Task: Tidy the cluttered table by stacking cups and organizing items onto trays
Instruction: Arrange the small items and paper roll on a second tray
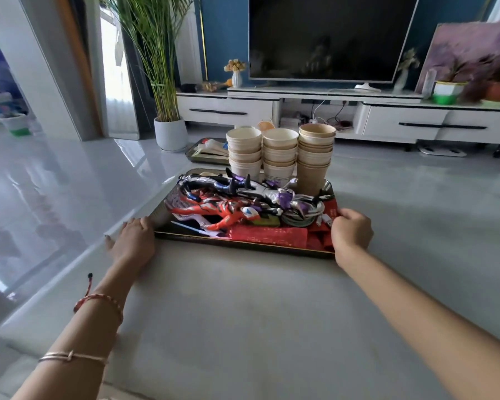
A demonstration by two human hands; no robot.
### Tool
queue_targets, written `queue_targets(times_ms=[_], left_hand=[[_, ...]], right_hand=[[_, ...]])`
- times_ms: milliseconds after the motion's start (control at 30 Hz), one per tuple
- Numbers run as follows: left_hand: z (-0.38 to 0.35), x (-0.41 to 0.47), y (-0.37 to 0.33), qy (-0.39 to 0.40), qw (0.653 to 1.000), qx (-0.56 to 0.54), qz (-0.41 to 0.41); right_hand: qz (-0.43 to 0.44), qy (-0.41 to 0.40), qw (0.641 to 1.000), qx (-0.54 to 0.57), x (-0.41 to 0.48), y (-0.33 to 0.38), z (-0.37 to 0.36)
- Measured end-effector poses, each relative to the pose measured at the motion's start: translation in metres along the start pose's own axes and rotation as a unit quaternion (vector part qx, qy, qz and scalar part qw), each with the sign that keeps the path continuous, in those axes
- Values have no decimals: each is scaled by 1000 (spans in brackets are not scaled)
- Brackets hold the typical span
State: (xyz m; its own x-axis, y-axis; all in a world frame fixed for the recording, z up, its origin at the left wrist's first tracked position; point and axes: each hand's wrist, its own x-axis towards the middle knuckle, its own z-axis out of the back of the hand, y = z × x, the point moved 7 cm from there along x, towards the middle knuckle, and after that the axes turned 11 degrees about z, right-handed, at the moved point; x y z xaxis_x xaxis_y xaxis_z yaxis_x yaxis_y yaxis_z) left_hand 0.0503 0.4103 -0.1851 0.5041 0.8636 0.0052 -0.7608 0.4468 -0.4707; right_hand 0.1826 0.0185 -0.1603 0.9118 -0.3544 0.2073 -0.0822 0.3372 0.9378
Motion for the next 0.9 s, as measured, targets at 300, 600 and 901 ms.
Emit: queue_targets(times_ms=[300, 600, 901], left_hand=[[1, 61, -12, -39, 994, -87, 45], [-1, 94, -12, -59, 981, -155, 98], [-4, 110, -1, -66, 968, -214, 110]], right_hand=[[68, 32, 997, -4, 13, 2, -60], [120, 80, 989, -5, 19, 6, -82], [115, 172, 978, 41, 23, 6, -98]])
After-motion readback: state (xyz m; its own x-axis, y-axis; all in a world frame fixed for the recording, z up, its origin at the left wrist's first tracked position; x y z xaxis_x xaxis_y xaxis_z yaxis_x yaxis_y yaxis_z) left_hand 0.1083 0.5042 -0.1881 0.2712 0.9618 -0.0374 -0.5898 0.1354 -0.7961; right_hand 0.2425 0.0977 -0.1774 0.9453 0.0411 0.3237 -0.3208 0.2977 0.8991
